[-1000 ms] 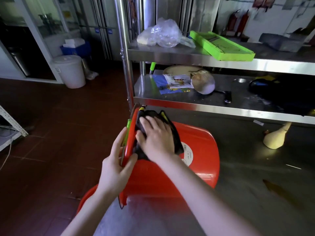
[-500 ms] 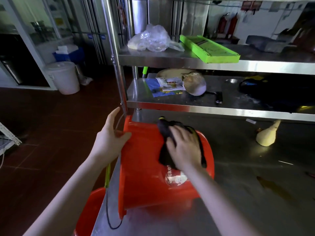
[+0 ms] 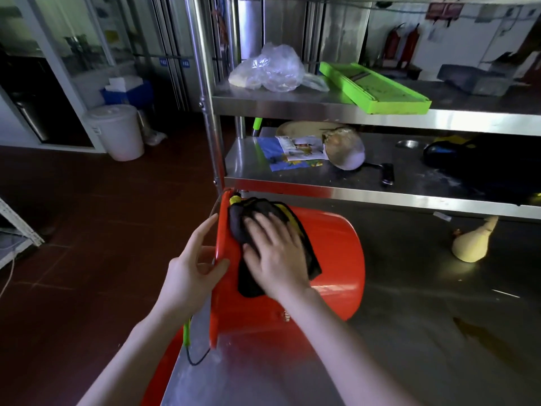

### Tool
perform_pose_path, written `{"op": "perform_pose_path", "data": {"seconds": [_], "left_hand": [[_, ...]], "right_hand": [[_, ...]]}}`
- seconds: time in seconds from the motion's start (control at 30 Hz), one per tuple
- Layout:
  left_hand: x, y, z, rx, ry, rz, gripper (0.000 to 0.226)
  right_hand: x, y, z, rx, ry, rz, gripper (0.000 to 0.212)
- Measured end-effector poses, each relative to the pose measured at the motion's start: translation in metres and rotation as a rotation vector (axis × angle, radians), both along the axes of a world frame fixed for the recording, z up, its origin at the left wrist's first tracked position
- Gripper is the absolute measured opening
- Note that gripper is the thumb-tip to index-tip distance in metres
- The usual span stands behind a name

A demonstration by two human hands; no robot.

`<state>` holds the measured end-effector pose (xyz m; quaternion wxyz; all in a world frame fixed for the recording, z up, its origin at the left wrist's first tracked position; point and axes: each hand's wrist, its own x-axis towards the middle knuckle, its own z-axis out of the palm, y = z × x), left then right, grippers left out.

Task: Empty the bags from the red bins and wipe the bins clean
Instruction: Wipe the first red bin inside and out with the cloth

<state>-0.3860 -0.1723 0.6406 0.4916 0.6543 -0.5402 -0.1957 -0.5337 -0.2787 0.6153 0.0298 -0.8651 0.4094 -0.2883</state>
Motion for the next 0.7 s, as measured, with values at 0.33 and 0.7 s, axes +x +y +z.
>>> {"op": "perform_pose_path", "data": {"seconds": [0.33,0.7], "left_hand": [[-0.005,0.021,-0.011,0.017,0.029,-0.057,0.09],[0.006,-0.042,0.023,0.197,0.325,0.07,0.071]], "right_hand": [[-0.05,-0.076,0.018,0.386,0.024,-0.386,0.036],[0.024,0.037,0.009,0.019,0.012,-0.106,0.05]]}}
